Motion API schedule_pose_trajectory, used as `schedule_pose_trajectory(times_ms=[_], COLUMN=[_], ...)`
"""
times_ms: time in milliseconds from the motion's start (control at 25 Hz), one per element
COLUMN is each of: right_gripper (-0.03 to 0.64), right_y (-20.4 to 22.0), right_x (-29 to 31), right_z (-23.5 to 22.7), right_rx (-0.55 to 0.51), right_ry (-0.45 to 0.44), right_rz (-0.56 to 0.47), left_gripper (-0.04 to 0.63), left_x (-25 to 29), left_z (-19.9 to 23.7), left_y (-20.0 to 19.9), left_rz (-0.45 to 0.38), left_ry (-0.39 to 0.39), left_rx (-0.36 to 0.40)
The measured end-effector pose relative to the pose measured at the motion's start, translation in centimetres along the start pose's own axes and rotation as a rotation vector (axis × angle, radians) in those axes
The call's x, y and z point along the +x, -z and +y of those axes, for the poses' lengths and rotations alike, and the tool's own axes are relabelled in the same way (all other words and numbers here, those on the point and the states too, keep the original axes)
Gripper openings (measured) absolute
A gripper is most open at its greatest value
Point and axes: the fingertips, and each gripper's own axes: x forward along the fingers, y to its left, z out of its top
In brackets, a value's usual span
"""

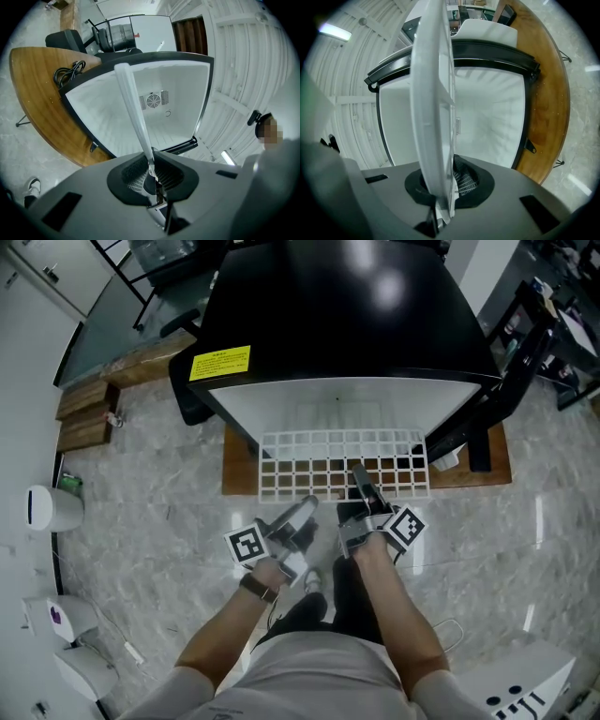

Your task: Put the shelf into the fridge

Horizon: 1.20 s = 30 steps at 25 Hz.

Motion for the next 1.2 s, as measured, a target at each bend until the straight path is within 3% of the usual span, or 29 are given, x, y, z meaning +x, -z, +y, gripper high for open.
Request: schedule_pose_trajectory(times_ms=[800,1200], right_gripper=[0.046,0.046], right_y=[-2.1,-3.1], right_x=[4.0,6.3], right_z=[-0.3,-0.7], right_rx=[-0.039,-0.058], right_ry=[-0.003,-0.006], right_rz=[0.008,0.016], left_gripper=[0.041,0.041], left_x=[3.3,4.9], left_z=[1.1,1.5], left_y=[-3.1,-5.2], left_rz=[-0.011,-0.063], left_ry=[0.012,0.016], left_rx=[-0.009,0.011])
